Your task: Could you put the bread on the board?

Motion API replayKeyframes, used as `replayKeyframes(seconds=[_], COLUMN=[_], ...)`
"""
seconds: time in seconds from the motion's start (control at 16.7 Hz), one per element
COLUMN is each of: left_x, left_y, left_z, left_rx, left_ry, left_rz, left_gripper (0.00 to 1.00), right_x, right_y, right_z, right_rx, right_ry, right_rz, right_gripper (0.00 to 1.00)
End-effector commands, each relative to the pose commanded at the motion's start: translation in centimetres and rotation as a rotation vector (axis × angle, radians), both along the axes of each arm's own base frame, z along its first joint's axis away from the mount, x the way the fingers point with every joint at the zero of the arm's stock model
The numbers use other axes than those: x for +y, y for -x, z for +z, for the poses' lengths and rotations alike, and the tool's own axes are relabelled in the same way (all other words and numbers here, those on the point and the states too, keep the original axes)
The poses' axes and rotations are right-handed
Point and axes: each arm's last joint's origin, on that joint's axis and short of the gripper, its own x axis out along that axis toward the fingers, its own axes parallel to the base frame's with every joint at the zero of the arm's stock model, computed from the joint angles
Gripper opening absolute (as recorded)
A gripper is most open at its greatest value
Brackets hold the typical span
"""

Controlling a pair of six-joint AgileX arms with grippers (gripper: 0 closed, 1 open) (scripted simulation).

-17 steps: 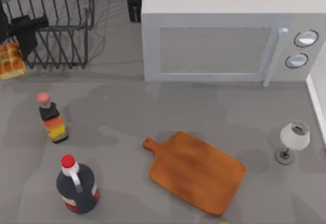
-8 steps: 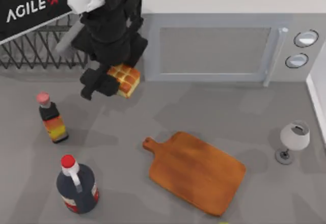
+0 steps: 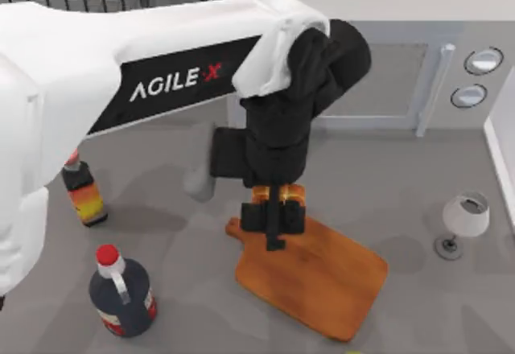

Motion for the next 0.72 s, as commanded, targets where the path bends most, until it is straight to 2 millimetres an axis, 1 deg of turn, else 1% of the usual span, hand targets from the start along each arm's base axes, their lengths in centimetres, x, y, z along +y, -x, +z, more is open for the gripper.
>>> replayKeyframes(seconds=[0.12, 0.24, 0.48, 0.72], left_x=[-1.3, -1.9, -2.0, -1.9], left_y=[1.4, 2.2, 2.3, 2.1], left_z=[0.2, 0.4, 0.4, 0.0], left_rx=[0.001, 0.0, -0.001, -0.001], left_ry=[0.003, 0.006, 0.007, 0.007], left_rz=[0.043, 0.064, 0.068, 0.072], left_gripper=[0.0, 0.0, 0.0, 0.0], right_x=[0.0, 0.0, 0.0, 0.0], right_y=[0.0, 0.0, 0.0, 0.0], right_z=[0.0, 0.0, 0.0, 0.0], right_rx=[0.0, 0.0, 0.0, 0.0], right_ry=[0.0, 0.0, 0.0, 0.0], right_rz=[0.0, 0.0, 0.0, 0.0], right_gripper=[1.0, 1.0, 1.0, 1.0])
